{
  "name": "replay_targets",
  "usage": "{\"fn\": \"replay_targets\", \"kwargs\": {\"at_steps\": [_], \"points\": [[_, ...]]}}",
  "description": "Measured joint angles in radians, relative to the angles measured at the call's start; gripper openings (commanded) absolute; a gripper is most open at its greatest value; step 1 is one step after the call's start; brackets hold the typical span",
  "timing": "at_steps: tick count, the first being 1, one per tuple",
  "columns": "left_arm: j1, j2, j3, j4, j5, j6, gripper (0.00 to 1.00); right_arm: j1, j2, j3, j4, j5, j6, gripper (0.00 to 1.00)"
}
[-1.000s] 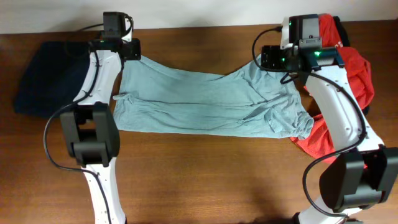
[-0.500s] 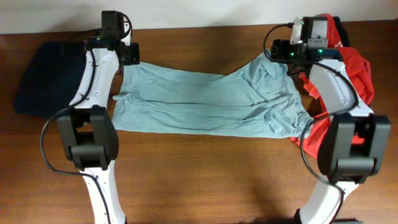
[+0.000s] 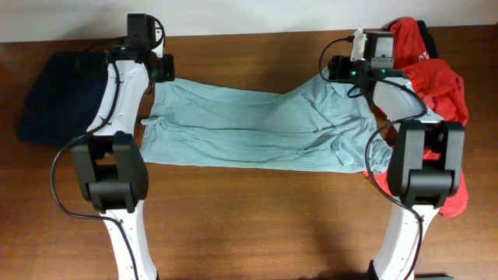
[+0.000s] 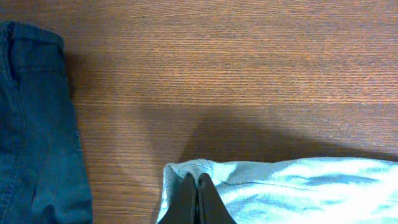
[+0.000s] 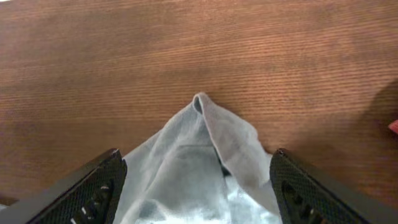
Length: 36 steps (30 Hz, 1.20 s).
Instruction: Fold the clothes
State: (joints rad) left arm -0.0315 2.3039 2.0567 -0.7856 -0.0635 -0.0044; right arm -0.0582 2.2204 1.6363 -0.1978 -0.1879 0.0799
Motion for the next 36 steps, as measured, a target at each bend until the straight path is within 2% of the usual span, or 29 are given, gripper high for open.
{"fn": "replay_targets", "kwargs": {"at_steps": [20, 22, 25, 26, 32, 36], "points": [[0.000, 0.000, 0.000, 0.000, 0.000, 0.000, 0.01, 0.000, 0.095, 0.000, 0.153, -0.002, -0.001, 0.69], [0.000, 0.000, 0.000, 0.000, 0.000, 0.000, 0.01, 0.000, 0.109, 0.000, 0.157, -0.002, 0.000, 0.63], [0.000, 0.000, 0.000, 0.000, 0.000, 0.000, 0.01, 0.000, 0.121, 0.000, 0.158, -0.002, 0.002, 0.23], [0.000, 0.000, 0.000, 0.000, 0.000, 0.000, 0.01, 0.000, 0.122, 0.000, 0.161, -0.002, 0.000, 0.14], [0.000, 0.000, 0.000, 0.003, 0.000, 0.000, 0.01, -0.003, 0.124, 0.011, 0.163, -0.002, 0.003, 0.06], [0.000, 0.000, 0.000, 0.019, 0.000, 0.000, 0.01, -0.012, 0.124, 0.082, 0.082, -0.003, 0.003, 0.04]]}}
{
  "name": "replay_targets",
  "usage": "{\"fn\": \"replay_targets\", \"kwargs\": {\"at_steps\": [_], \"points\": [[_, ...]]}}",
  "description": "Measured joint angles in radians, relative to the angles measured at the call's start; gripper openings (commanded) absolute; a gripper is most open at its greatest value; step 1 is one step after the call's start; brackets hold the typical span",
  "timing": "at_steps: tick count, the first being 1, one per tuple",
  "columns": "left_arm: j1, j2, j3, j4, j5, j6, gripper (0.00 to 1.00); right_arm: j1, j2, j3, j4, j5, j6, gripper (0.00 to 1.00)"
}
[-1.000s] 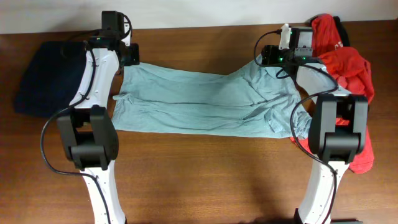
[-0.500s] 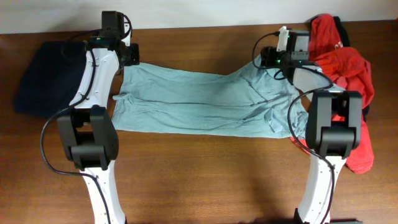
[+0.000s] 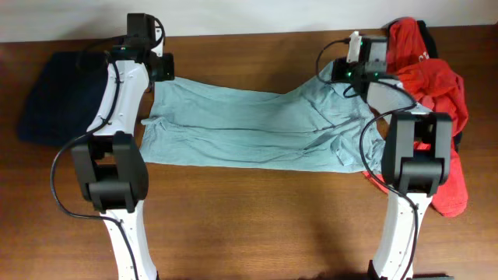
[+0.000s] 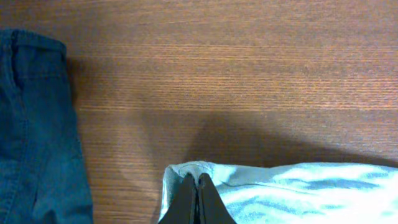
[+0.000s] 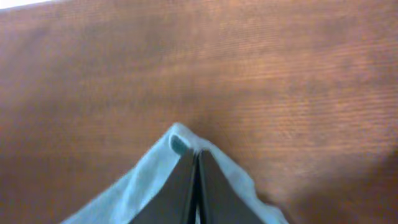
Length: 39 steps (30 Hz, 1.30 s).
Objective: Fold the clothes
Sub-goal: 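Pull the top corners outward to straighten the folded T-shirt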
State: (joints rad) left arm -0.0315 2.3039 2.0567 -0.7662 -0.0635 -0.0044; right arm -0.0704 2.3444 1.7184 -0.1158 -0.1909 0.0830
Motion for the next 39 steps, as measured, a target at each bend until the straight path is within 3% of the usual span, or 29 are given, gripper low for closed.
{"fn": "replay_targets", "kwargs": {"at_steps": [20, 28, 39], "points": [[0.057, -0.010, 0.023, -0.010, 0.000, -0.038, 0.01, -0.118, -0.002, 0.767, -1.080, -0.012, -0.004, 0.04], [0.077, -0.025, 0.031, -0.029, 0.000, -0.045, 0.01, -0.171, -0.006, 0.784, -1.313, -0.026, -0.009, 0.04], [0.075, -0.028, 0.032, -0.122, 0.000, -0.045, 0.01, -0.148, -0.006, 0.784, -1.429, -0.074, -0.069, 0.04]]}}
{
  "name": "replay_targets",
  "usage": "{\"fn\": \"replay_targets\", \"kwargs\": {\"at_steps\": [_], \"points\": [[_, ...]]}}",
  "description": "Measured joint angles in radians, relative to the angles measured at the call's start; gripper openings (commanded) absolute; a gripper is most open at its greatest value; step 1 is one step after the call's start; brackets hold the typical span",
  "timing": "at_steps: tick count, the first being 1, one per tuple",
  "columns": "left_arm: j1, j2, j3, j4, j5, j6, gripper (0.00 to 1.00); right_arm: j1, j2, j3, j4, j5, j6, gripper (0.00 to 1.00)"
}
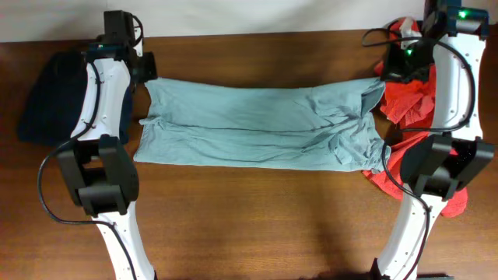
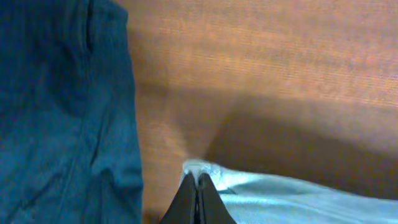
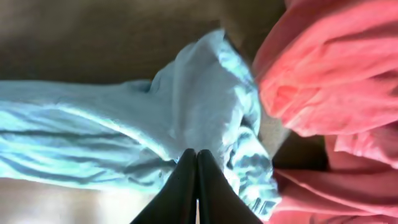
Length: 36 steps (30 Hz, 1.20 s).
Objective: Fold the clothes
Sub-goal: 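Pull the top corners outward to straighten the folded T-shirt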
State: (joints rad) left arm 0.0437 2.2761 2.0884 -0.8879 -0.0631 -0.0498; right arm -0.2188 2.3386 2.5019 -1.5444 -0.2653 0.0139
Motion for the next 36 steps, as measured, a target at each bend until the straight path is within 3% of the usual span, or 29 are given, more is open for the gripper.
{"fn": "replay_targets", "kwargs": {"at_steps": [16, 32, 33, 36], "points": [[0.000, -0.006, 0.001, -0.212, -0.005, 0.000, 0.01, 0.003, 0.000, -0.013, -0.148, -0.003, -0.072, 0.04], [0.000, -0.016, -0.185, -0.135, -0.035, 0.000, 0.01, 0.004, 0.000, -0.386, 0.005, -0.003, -0.078, 0.04], [0.000, -0.016, -0.196, -0.127, -0.035, 0.000, 0.02, 0.004, 0.000, -0.396, 0.010, -0.003, -0.078, 0.04], [0.000, -0.016, -0.225, -0.108, -0.039, -0.005, 0.24, 0.004, 0.000, -0.427, 0.026, -0.003, -0.078, 0.09]]}}
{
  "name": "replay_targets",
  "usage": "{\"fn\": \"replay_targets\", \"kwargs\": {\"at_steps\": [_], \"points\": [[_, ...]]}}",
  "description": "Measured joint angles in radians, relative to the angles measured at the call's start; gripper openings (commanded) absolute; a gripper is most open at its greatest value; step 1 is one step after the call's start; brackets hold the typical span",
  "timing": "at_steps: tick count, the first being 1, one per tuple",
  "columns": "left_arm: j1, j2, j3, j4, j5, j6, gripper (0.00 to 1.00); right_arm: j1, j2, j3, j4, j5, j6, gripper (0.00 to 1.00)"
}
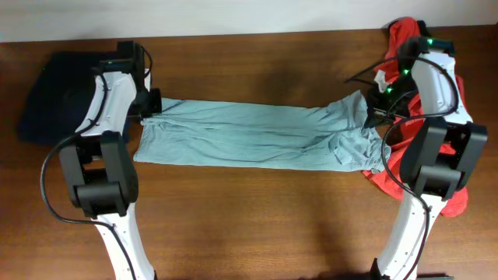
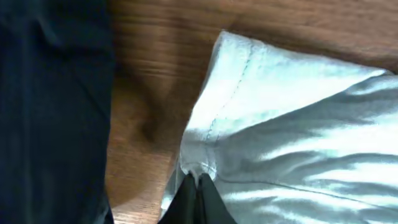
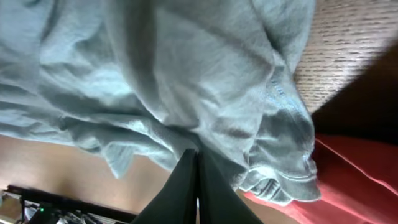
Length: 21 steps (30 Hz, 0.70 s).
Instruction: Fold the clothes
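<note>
A light teal garment [image 1: 249, 134] lies stretched in a long band across the wooden table. My left gripper [image 1: 150, 110] is shut on its upper left corner, the pinched hem [image 2: 200, 169] showing right at my fingertips. My right gripper [image 1: 372, 109] is shut on the garment's bunched right end [image 3: 205, 93], close to the red clothes. In the right wrist view the teal cloth hangs in folds with a ribbed cuff [image 3: 283, 180] below.
A dark navy garment [image 1: 54, 93] lies at the far left, also filling the left of the left wrist view as dark cloth [image 2: 50, 106]. A pile of red clothes [image 1: 436, 85] sits at the right edge, under and behind my right arm.
Both grippers have come toward the front with the teal cloth still held. Its back edge now lies lower on the table, making the band narrower. My right gripper is nearer the middle than before.
My left gripper held the garment's back left corner throughout, while my right stood open over the back right corner. The right then shut on it. Both arms were then spread wide with the cloth pulled long, and now the held edge sits farther forward.
</note>
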State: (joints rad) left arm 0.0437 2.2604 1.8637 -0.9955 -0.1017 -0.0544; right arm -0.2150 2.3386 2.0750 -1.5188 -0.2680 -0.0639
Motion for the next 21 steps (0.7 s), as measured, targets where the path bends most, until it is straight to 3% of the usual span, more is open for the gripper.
{"fn": "replay_targets", "kwargs": {"at_steps": [1, 2, 9, 12, 21], "points": [[0.000, 0.000, -0.003, 0.004, 0.000, -0.003, 0.30, 0.000, 0.000, -0.003, 0.000, 0.000, 0.000, 0.15], [0.000, 0.000, -0.007, 0.010, -0.002, -0.002, 0.42, 0.000, 0.000, -0.005, 0.002, 0.000, -0.002, 0.25], [0.000, 0.000, -0.005, 0.014, -0.003, -0.005, 0.72, 0.000, 0.000, 0.005, -0.011, 0.013, -0.007, 0.69], [0.000, -0.002, 0.028, -0.016, -0.003, -0.008, 0.81, 0.000, 0.000, 0.072, -0.048, 0.015, -0.010, 0.73], [0.000, -0.093, 0.183, -0.101, -0.020, -0.006, 0.85, 0.000, -0.001, 0.398, -0.174, 0.005, -0.012, 0.78]]}}
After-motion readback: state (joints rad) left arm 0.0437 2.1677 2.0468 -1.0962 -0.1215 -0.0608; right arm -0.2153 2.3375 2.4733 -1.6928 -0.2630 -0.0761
